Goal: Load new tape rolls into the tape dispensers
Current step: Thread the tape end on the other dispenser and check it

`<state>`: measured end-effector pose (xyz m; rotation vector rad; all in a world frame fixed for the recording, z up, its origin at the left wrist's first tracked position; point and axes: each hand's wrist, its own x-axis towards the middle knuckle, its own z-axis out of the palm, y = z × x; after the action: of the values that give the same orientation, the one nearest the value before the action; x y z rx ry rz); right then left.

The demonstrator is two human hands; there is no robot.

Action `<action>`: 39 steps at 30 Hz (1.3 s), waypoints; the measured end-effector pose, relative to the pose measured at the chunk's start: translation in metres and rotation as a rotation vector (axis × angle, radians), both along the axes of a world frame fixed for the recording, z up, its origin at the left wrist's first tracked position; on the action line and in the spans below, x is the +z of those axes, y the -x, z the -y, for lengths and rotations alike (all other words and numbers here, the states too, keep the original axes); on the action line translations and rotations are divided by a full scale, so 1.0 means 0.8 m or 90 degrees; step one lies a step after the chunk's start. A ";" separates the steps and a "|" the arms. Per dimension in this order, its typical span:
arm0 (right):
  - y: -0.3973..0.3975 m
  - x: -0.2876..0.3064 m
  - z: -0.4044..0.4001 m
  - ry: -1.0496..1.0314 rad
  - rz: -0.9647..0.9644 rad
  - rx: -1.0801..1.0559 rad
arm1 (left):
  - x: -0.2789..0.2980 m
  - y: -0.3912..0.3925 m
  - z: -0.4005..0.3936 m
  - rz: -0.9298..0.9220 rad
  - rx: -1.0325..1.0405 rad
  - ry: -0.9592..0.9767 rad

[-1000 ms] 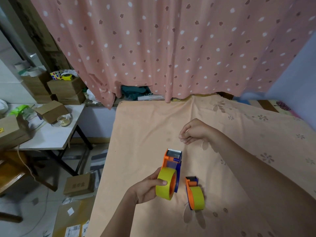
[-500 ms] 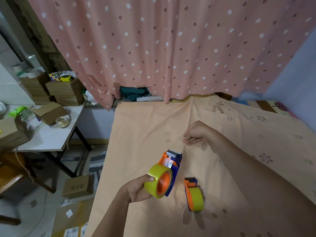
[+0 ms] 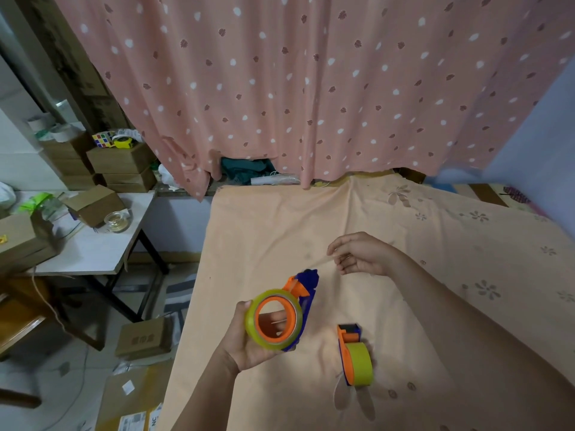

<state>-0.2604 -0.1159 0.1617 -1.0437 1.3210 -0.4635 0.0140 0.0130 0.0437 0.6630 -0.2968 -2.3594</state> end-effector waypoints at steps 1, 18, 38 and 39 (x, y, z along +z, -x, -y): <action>0.000 -0.002 -0.002 -0.014 0.027 0.000 | 0.000 0.001 0.000 -0.009 0.013 -0.016; -0.042 -0.041 -0.037 0.288 0.037 -0.126 | 0.022 0.008 0.011 -0.210 0.098 -0.042; -0.122 -0.093 -0.102 0.306 -0.040 -0.299 | 0.035 0.047 0.019 -0.106 0.268 -0.077; -0.123 -0.098 -0.104 0.265 -0.031 -0.287 | 0.032 0.046 0.018 -0.082 0.275 -0.077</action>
<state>-0.1620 -0.0329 0.0833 -1.0944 1.5449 -1.0938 -0.0231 -0.0016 0.0692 0.5620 0.0459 -2.0025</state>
